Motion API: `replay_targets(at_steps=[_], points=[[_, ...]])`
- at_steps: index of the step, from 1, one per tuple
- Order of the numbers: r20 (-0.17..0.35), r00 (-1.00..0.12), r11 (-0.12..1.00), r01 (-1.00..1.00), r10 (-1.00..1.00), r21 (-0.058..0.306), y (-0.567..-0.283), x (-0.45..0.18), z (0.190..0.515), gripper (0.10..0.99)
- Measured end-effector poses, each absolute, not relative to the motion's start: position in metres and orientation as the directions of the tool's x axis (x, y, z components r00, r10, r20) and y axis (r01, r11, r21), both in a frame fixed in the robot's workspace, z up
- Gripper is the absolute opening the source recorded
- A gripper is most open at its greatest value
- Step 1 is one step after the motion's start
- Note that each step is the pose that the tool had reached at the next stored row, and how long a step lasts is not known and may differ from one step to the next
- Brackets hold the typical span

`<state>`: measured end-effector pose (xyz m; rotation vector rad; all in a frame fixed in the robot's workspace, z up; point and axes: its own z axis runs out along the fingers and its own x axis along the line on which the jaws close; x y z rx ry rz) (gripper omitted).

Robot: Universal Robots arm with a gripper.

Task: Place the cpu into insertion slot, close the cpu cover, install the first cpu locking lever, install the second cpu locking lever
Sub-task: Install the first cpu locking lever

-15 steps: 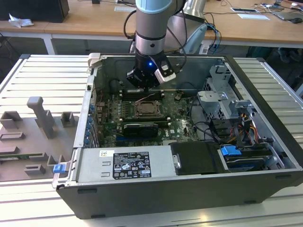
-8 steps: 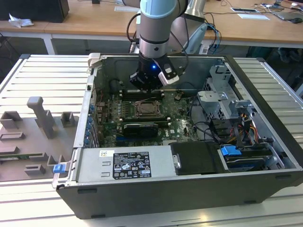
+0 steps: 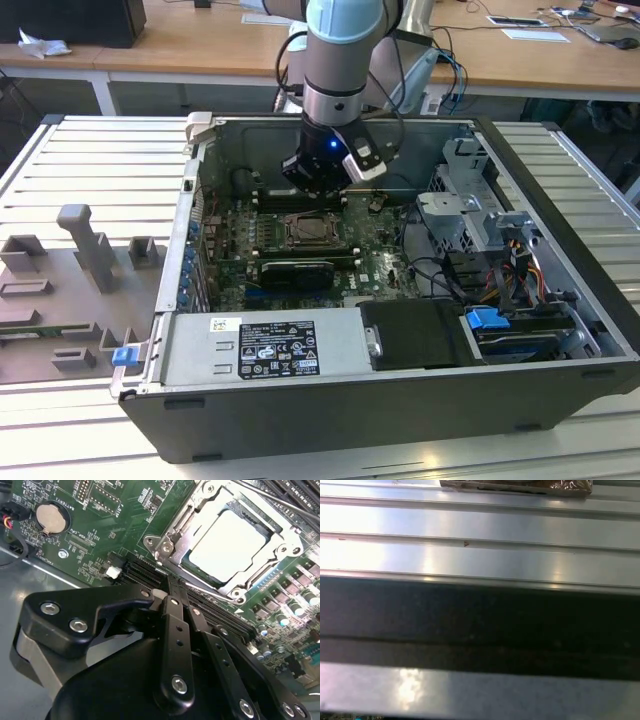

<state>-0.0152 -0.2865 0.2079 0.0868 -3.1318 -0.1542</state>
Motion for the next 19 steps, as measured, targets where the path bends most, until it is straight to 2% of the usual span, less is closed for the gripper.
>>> replay_targets(at_steps=[19], points=[[0.002,-0.998,0.994,-0.055,-0.056,0.096,-0.2865,-0.0148,0.2049,0.106]])
